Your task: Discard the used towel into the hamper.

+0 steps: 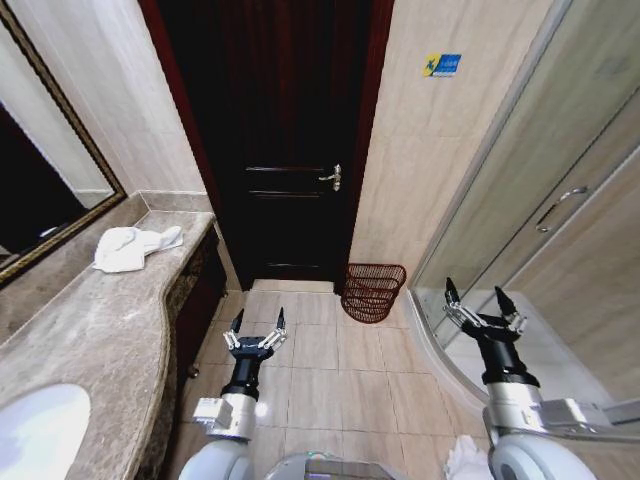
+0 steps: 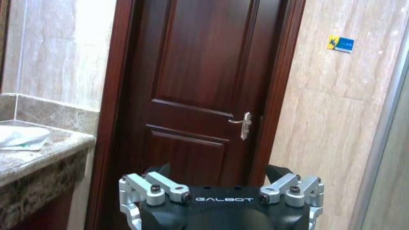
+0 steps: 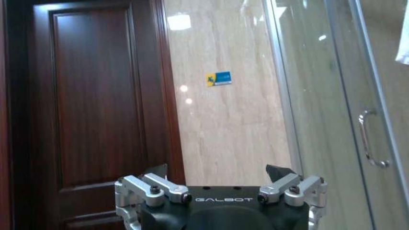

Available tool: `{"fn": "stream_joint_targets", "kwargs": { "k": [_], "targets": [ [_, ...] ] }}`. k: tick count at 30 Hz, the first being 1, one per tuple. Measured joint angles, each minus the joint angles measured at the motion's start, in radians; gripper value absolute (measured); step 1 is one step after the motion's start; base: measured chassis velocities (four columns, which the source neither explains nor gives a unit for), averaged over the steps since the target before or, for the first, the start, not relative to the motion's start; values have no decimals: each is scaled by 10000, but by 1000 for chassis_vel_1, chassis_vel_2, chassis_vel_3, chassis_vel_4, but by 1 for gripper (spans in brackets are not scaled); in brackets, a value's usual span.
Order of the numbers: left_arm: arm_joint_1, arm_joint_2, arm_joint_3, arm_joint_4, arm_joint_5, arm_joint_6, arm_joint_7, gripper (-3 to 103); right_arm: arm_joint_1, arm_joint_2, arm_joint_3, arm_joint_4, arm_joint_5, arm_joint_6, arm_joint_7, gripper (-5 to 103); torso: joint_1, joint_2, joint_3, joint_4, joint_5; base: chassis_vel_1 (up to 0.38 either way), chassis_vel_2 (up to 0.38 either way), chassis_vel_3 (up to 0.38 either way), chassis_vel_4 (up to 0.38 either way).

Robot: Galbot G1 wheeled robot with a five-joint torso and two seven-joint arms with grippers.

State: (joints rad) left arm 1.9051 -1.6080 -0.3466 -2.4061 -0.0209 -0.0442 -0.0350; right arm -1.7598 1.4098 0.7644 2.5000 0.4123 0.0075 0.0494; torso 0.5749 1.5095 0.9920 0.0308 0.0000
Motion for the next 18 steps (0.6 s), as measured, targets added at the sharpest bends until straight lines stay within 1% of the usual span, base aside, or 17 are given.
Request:
{"fn": "stream_joint_targets", "kwargs": {
  "k": [3, 5, 6, 8, 10, 12, 16, 17, 18],
  "targets": [
    [106, 0, 23, -118, 120, 0, 6, 96, 70, -85, 4, 0, 25, 36, 3, 100, 0, 0, 0, -1, 0, 0, 0, 0, 0],
    [148, 0, -4, -199, 146, 0, 12, 98, 72, -163, 22, 0, 85, 155, 0, 100, 0, 0, 0, -1, 0, 0, 0, 0, 0],
    [168, 0, -36, -217, 146, -6, 12, 101, 85, -209, 30, 0, 104, 232, -7, 100, 0, 0, 0, -1, -1, 0, 0, 0, 0],
    [185, 0, -66, -218, 146, -27, 7, 101, 105, -247, 37, 0, 107, 275, -10, 100, 0, 0, 0, -1, -1, 0, 0, 0, 0],
    [157, 0, -74, -166, 146, -79, -1, 98, 88, -272, 44, 0, 107, 282, -29, 100, 0, 0, 0, -1, 0, 0, 0, 0, 0],
    [113, 0, -59, -133, 147, -87, -3, 98, 64, -275, 46, 0, 107, 283, -39, 100, 0, 0, 0, -1, 0, 0, 0, 0, 0],
    [4, 0, 253, -64, 329, -101, -13, 98, 27, -263, 50, 0, 92, 276, -28, 100, 0, 0, 0, -1, -1, 0, 0, 0, 0],
    [1, 0, 387, -55, 412, -110, -13, 97, 32, -259, 50, 0, 92, 268, -25, 100, 0, 0, 0, -1, 0, 0, 0, 0, 0],
    [2, 0, 438, -43, 472, -127, -12, 98, 41, -261, 56, 0, 92, 265, -23, 100, 0, 0, 0, -1, 0, 0, 0, 0, 0]
  ]
}}
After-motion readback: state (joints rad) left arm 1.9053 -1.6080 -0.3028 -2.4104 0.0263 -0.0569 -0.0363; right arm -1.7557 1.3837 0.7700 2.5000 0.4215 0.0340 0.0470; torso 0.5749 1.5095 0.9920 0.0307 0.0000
